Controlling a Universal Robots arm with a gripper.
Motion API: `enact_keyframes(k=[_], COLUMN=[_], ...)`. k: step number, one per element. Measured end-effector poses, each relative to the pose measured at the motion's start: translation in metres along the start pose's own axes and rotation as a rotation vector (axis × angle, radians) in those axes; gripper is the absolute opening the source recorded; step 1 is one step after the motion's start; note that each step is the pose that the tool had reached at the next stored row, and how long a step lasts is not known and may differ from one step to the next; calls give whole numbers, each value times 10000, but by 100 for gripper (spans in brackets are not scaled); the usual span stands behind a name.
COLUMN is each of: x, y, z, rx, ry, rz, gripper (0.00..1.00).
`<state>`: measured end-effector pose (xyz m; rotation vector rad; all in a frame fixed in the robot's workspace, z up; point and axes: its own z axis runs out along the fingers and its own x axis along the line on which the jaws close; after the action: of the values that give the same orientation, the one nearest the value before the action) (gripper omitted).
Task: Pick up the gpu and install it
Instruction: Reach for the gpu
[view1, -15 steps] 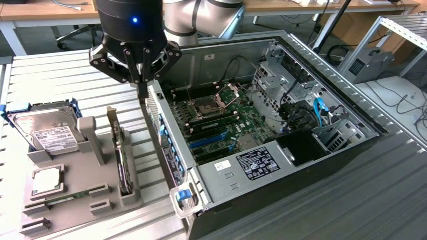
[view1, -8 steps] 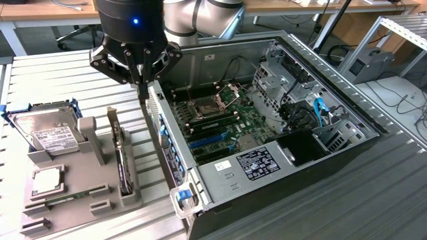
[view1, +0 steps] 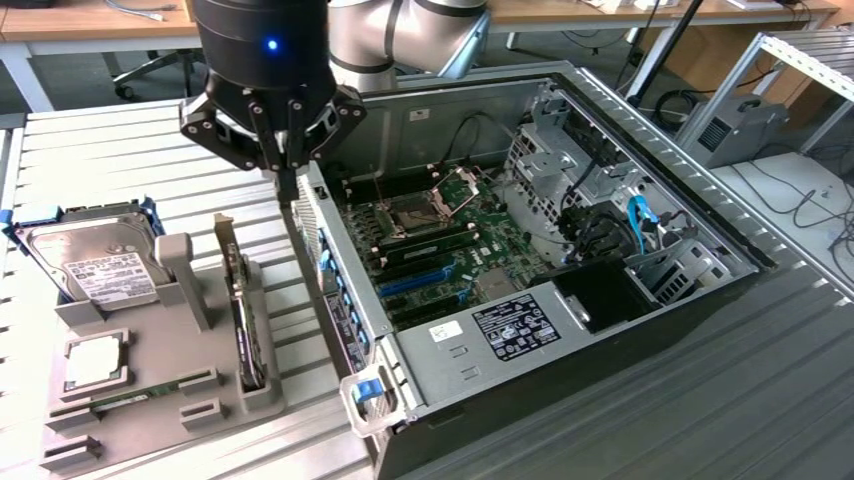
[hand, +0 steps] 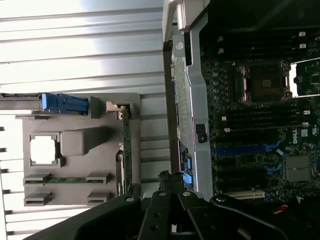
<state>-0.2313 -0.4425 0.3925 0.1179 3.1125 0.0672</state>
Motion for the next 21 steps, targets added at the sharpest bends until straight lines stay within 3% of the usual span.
enact_keyframes(k=[21], x=[-4], y=[-56], z=[-1], rx=[0], ry=[0], rz=[0], gripper=[11])
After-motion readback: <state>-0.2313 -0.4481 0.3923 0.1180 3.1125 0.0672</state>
